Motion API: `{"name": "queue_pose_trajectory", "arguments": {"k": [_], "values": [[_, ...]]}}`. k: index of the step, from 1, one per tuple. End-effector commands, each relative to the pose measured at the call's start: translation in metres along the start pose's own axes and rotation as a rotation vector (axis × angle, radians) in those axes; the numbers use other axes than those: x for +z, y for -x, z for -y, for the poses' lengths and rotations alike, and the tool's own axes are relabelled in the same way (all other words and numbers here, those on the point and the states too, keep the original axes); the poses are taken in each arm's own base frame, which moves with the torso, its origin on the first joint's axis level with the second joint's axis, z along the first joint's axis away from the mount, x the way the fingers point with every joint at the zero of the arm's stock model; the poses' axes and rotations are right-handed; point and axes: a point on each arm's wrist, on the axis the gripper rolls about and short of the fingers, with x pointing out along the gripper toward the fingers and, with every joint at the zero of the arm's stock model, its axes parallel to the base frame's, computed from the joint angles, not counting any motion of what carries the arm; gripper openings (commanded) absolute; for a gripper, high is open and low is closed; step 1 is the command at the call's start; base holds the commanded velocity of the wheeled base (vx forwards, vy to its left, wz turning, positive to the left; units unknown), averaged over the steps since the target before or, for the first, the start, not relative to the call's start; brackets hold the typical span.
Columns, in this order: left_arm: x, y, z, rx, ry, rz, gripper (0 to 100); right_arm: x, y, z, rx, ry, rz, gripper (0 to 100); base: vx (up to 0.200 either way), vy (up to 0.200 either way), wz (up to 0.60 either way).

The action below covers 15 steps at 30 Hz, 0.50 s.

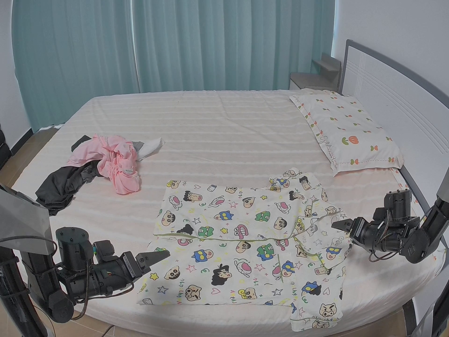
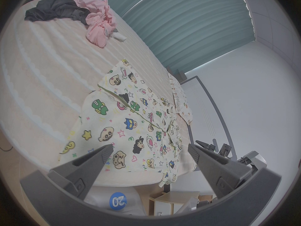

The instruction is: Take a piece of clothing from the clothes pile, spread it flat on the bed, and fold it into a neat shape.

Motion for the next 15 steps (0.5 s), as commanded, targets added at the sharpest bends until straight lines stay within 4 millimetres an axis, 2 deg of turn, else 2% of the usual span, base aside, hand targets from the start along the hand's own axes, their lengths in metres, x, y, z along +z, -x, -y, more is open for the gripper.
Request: {"name": "queue_pose_trajectory", "arguments": {"k": [1, 2, 14, 15], "values": [[0.0009, -0.0014, 0.0001, -0.003, -0.004, 0.007, 100, -0.0039, 0.0004, 0.0027, -0.006, 0.01, -0.018, 100, 0.0, 0.2, 0.0], [0.0009, -0.0014, 0.0001, -0.003, -0.004, 0.007, 100, -0.0039, 0.0004, 0.0027, -0.006, 0.011, -0.018, 100, 0.0, 0.2, 0.0], [-0.0012, -0.0022, 0.0005, -0.001, -0.01, -0.003, 100, -0.011, 0.0025, 0.005, -0.014, 0.056, -0.045, 100, 0.0, 0.0, 0.0], [-0.002, -0.0023, 0.0005, -0.001, -0.012, -0.007, 100, -0.0112, 0.0029, 0.005, -0.014, 0.059, -0.045, 100, -0.2, 0.0, 0.0]]}}
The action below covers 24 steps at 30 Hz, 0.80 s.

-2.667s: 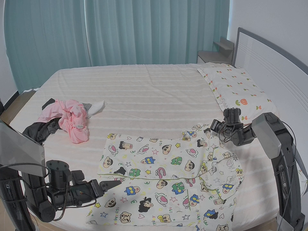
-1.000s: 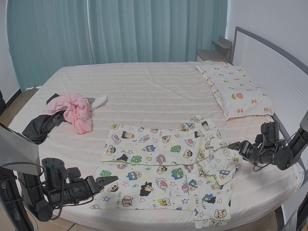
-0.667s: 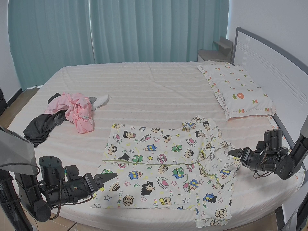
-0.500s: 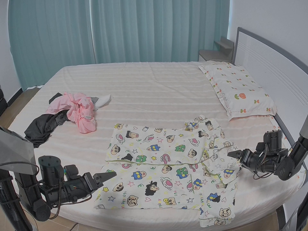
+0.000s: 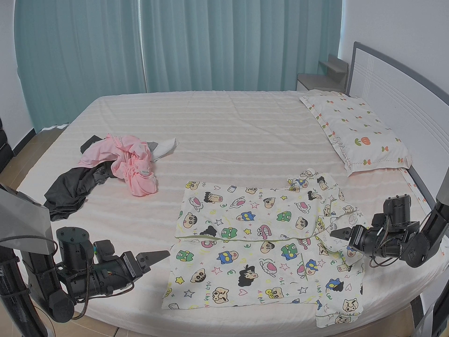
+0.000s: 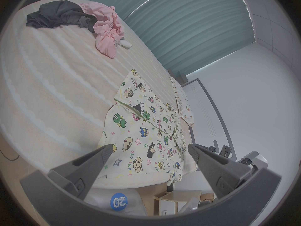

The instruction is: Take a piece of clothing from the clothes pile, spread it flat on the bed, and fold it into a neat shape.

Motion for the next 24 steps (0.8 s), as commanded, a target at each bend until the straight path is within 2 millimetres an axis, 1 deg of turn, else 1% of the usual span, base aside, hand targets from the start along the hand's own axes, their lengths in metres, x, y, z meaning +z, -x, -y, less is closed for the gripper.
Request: {"name": "queue_pose_trajectory", "arguments": {"k": [1, 4, 7, 8, 9, 11, 13, 17, 21, 24], "values": [[-0.003, -0.001, 0.0, -0.001, -0.003, -0.013, 100, -0.002, 0.0, 0.001, -0.005, 0.009, -0.008, 100, -0.2, 0.0, 0.0], [-0.007, -0.004, 0.0, 0.002, -0.009, -0.035, 100, -0.004, 0.001, 0.002, -0.007, 0.019, -0.012, 100, -0.2, 0.0, 0.0], [-0.023, -0.016, -0.007, 0.056, -0.037, -0.102, 100, -0.005, 0.003, 0.002, -0.01, 0.055, -0.014, 100, -0.2, 0.0, 0.0], [-0.024, -0.017, -0.007, 0.058, -0.041, -0.105, 100, -0.005, 0.003, 0.002, -0.009, 0.055, -0.013, 100, -0.2, 0.0, 0.0], [-0.036, -0.024, -0.01, 0.12, -0.084, -0.118, 100, -0.005, 0.004, 0.002, -0.007, 0.065, -0.01, 100, 0.0, 0.0, 0.0], [-0.047, -0.031, -0.014, 0.183, -0.13, -0.128, 100, -0.005, 0.004, 0.002, -0.007, 0.065, -0.01, 100, 0.0, 0.0, 0.0], [-0.055, -0.036, -0.019, 0.233, -0.15, -0.131, 100, -0.005, 0.003, 0.002, -0.01, 0.064, -0.014, 100, 0.0, 0.0, 0.0], [-0.064, -0.043, -0.028, 0.312, -0.169, -0.13, 100, -0.005, 0.003, 0.003, -0.009, 0.066, -0.016, 100, 0.0, 0.0, 0.0], [-0.069, -0.054, -0.028, 0.333, -0.197, -0.101, 100, -0.005, 0.003, 0.003, -0.011, 0.067, -0.017, 100, 0.0, 0.0, 0.0], [-0.079, -0.06, -0.031, 0.386, -0.231, -0.089, 100, -0.006, 0.002, 0.003, -0.012, 0.067, -0.019, 100, 0.0, 0.0, 0.0]]}}
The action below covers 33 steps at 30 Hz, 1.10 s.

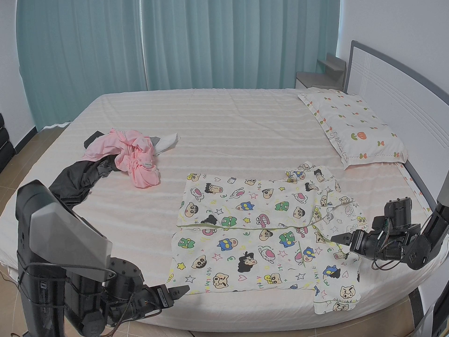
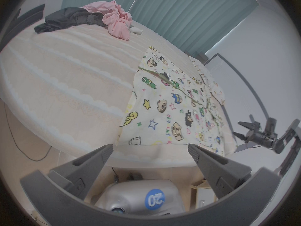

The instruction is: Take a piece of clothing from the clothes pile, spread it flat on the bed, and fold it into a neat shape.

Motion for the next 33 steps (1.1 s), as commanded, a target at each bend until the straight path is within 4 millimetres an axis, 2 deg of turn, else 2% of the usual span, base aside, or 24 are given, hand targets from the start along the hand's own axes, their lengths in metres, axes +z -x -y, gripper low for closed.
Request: {"name": "queue_pose_trajectory", "arguments": {"k": [1, 8, 18, 19, 28, 33], "values": [[-0.019, -0.017, 0.0, 0.06, -0.047, -0.023, 100, -0.001, -0.001, 0.001, -0.002, 0.0, -0.005, 100, 0.0, 0.0, 0.0], [-0.018, -0.043, 0.001, 0.114, -0.048, 0.076, 100, -0.001, 0.0, 0.001, -0.003, 0.003, -0.003, 100, 0.0, 0.0, 0.0], [-0.001, -0.062, 0.003, 0.088, -0.008, 0.156, 100, -0.003, 0.0, 0.001, -0.008, 0.022, -0.011, 100, 0.0, 0.0, 0.0], [0.0, -0.063, 0.003, 0.087, -0.005, 0.161, 0, -0.003, 0.0, 0.001, -0.008, 0.03, -0.011, 100, 0.0, 0.0, 0.0], [0.001, -0.063, 0.003, 0.085, 0.002, 0.16, 0, -0.005, 0.0, -0.004, 0.006, 0.069, -0.019, 100, 0.0, 0.0, 0.0], [0.0, -0.061, 0.002, 0.093, -0.002, 0.156, 0, -0.028, 0.018, 0.024, -0.084, 0.094, -0.099, 100, 0.0, 0.0, 0.0]]}}
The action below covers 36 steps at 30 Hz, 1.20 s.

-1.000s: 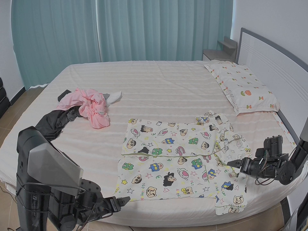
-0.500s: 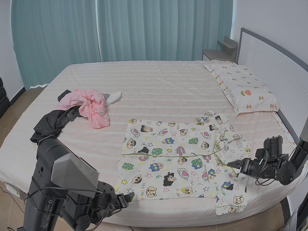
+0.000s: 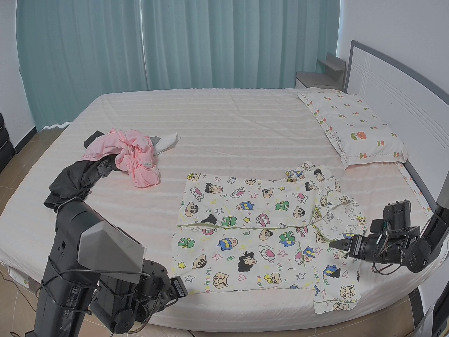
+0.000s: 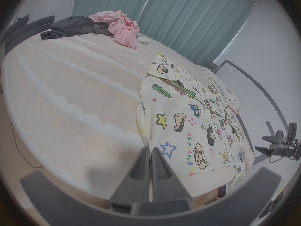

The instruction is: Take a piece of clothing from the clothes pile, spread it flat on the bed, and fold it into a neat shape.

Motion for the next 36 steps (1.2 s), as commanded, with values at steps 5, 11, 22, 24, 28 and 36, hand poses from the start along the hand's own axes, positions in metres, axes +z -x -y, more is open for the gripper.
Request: {"name": "queue_pose_trajectory", "arguments": {"k": [5, 11, 22, 24, 28, 36], "values": [[0.003, 0.001, 0.0, 0.009, 0.007, 0.025, 0, -0.047, 0.026, 0.051, -0.049, 0.212, -0.217, 100, 0.0, 0.0, 0.0], [0.008, 0.002, 0.001, 0.026, 0.026, 0.063, 0, -0.065, 0.03, 0.077, 0.0, 0.298, -0.321, 100, 0.0, 0.0, 0.0], [0.008, 0.001, 0.002, 0.022, 0.026, 0.064, 0, -0.083, 0.008, 0.104, 0.017, 0.473, -0.367, 100, 0.0, 0.0, 0.0], [0.008, 0.001, 0.002, 0.021, 0.027, 0.065, 0, -0.085, -0.001, 0.108, 0.026, 0.528, -0.342, 100, 0.0, 0.0, 0.0], [0.008, 0.002, 0.001, 0.024, 0.027, 0.064, 0, -0.086, -0.006, 0.109, 0.034, 0.57, -0.332, 100, 0.0, 0.0, 0.0], [0.008, 0.002, 0.001, 0.023, 0.027, 0.065, 0, -0.089, -0.009, 0.105, 0.065, 0.654, -0.351, 100, 0.0, 0.0, 0.0]]}}
